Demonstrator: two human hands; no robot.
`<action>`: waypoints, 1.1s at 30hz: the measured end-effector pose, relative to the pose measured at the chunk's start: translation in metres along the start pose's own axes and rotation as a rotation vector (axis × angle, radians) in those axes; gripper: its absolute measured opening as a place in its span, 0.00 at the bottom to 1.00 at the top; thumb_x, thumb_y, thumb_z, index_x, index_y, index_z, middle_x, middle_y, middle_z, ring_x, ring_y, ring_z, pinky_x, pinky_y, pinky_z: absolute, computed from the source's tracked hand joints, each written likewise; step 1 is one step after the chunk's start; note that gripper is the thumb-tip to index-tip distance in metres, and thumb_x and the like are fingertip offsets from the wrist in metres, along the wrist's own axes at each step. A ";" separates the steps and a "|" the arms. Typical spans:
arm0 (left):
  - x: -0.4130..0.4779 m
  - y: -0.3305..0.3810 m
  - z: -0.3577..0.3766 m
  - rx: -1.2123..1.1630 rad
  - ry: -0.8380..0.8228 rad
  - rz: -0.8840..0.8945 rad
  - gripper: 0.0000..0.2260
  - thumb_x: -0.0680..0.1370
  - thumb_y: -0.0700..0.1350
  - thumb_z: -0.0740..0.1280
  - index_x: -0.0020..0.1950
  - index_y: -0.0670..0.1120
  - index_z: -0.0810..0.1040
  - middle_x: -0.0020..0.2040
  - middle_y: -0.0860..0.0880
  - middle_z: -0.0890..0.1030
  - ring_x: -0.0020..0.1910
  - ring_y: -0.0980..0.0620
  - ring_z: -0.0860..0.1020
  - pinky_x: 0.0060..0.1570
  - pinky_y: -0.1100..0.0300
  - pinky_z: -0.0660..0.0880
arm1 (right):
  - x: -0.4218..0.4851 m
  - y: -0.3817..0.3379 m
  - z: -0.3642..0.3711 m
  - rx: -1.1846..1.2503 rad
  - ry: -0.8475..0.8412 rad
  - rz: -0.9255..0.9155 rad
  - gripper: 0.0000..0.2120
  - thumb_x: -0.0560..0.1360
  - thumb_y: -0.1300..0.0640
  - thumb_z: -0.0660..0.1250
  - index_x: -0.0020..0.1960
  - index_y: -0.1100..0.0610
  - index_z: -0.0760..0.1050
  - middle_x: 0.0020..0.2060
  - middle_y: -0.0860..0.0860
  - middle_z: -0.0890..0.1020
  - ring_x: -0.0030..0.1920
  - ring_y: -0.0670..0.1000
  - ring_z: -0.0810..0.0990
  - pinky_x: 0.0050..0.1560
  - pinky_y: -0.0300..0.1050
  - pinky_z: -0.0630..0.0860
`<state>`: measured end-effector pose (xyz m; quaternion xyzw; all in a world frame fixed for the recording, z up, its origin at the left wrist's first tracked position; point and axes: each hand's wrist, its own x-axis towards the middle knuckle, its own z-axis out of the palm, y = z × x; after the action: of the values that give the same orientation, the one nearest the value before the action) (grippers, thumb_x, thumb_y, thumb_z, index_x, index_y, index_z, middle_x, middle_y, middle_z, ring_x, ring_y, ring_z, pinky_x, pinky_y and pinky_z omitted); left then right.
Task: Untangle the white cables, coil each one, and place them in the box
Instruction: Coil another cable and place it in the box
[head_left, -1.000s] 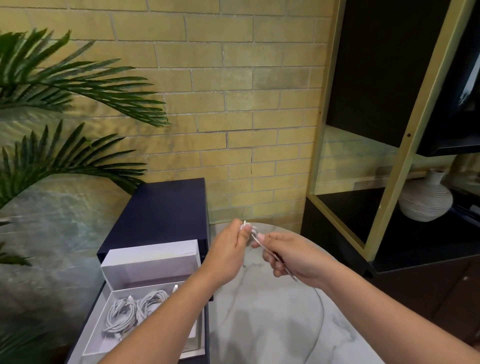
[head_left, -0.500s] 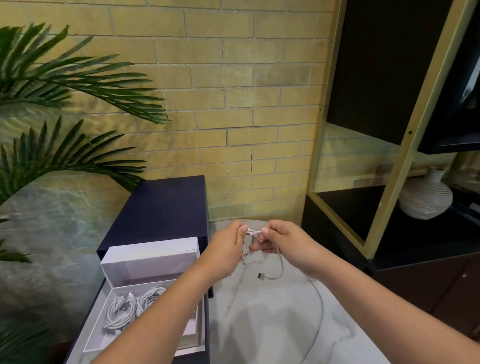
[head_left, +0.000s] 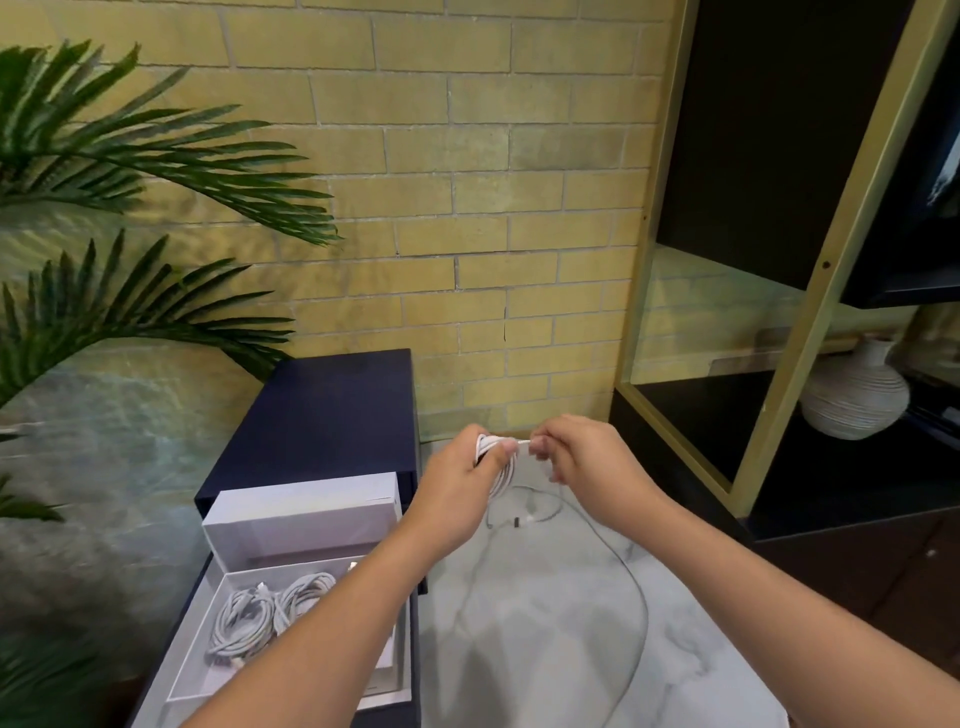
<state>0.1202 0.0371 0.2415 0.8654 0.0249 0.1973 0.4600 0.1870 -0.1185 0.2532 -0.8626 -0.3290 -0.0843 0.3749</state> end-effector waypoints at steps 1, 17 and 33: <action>0.000 0.002 0.002 -0.039 0.006 -0.014 0.16 0.80 0.54 0.61 0.40 0.43 0.67 0.32 0.52 0.69 0.31 0.54 0.65 0.30 0.63 0.62 | -0.002 -0.001 0.004 0.081 0.023 0.043 0.09 0.79 0.63 0.60 0.47 0.61 0.79 0.41 0.53 0.79 0.37 0.50 0.79 0.41 0.42 0.78; 0.006 0.004 0.024 -0.572 0.088 -0.325 0.18 0.81 0.54 0.59 0.36 0.45 0.67 0.24 0.54 0.64 0.23 0.58 0.64 0.27 0.65 0.65 | -0.030 -0.015 0.047 0.509 0.144 0.194 0.07 0.74 0.62 0.69 0.52 0.57 0.76 0.44 0.49 0.83 0.45 0.45 0.83 0.49 0.44 0.81; -0.008 -0.010 0.017 -0.287 -0.157 -0.155 0.11 0.83 0.54 0.54 0.53 0.59 0.76 0.48 0.62 0.78 0.45 0.75 0.74 0.40 0.80 0.67 | -0.029 -0.004 0.039 0.740 0.080 0.293 0.11 0.77 0.69 0.60 0.55 0.61 0.78 0.48 0.62 0.81 0.47 0.59 0.81 0.51 0.52 0.79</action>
<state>0.1209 0.0277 0.2225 0.7990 0.0267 0.0946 0.5932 0.1588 -0.1035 0.2165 -0.7031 -0.1955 0.0607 0.6810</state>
